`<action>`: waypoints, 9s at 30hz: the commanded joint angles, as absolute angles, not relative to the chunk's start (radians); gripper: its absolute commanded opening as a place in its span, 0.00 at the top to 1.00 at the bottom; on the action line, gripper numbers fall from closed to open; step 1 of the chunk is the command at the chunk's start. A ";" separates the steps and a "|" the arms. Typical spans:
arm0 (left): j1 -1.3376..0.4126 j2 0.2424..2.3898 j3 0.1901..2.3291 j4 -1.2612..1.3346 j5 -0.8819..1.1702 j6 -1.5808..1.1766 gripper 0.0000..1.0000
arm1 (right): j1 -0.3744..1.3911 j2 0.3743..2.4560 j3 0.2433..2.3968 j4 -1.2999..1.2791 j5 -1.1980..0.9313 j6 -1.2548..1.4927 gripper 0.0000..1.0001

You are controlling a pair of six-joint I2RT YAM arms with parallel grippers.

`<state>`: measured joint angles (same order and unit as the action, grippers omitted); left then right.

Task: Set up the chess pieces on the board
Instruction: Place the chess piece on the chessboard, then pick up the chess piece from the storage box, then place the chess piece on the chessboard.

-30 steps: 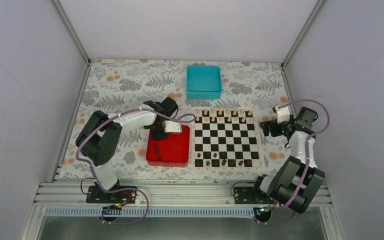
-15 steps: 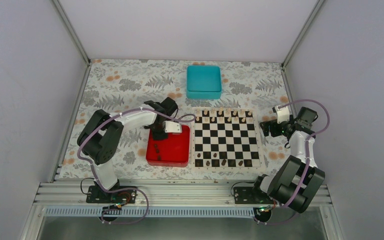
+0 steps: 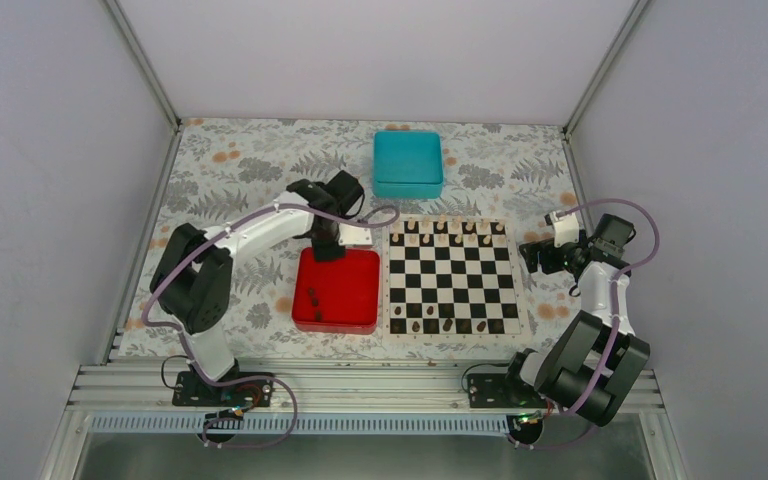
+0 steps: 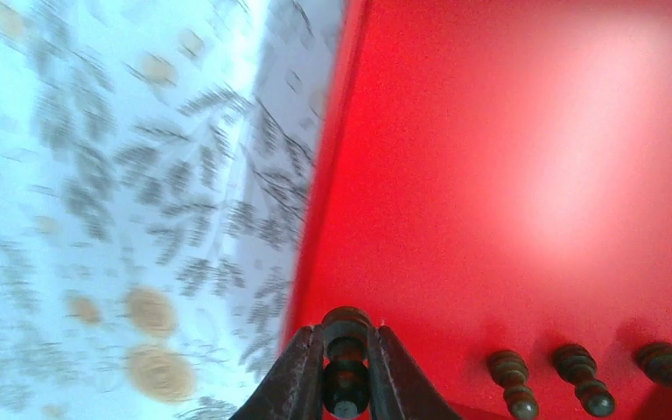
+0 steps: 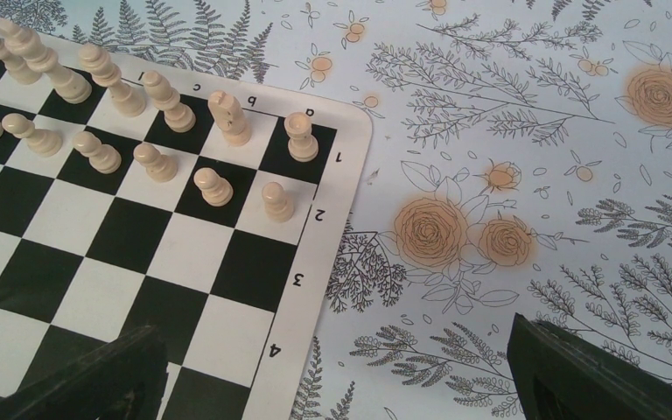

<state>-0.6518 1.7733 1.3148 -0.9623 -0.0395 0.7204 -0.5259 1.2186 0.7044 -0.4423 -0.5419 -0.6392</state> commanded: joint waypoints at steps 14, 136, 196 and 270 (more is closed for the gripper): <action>-1.032 2.156 2.210 -1.299 -0.061 0.714 0.86 | -0.537 1.206 0.702 -0.444 -0.574 -0.625 0.00; -1.249 2.563 2.525 -1.254 -0.095 0.794 0.69 | -0.558 1.187 0.694 -0.433 -0.591 -0.608 0.00; -0.733 1.606 1.061 -0.963 -0.129 0.698 0.66 | -0.558 1.234 0.696 -0.457 -0.584 -0.626 0.00; -0.904 1.894 1.804 -1.214 -0.037 0.695 0.90 | -0.597 1.196 0.716 -0.418 -0.546 -0.575 0.00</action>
<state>-0.8005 1.7641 1.6596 -1.1439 -0.0673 0.6991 -0.5625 1.2251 0.7040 -0.4423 -0.5564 -0.6025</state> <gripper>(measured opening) 0.109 0.999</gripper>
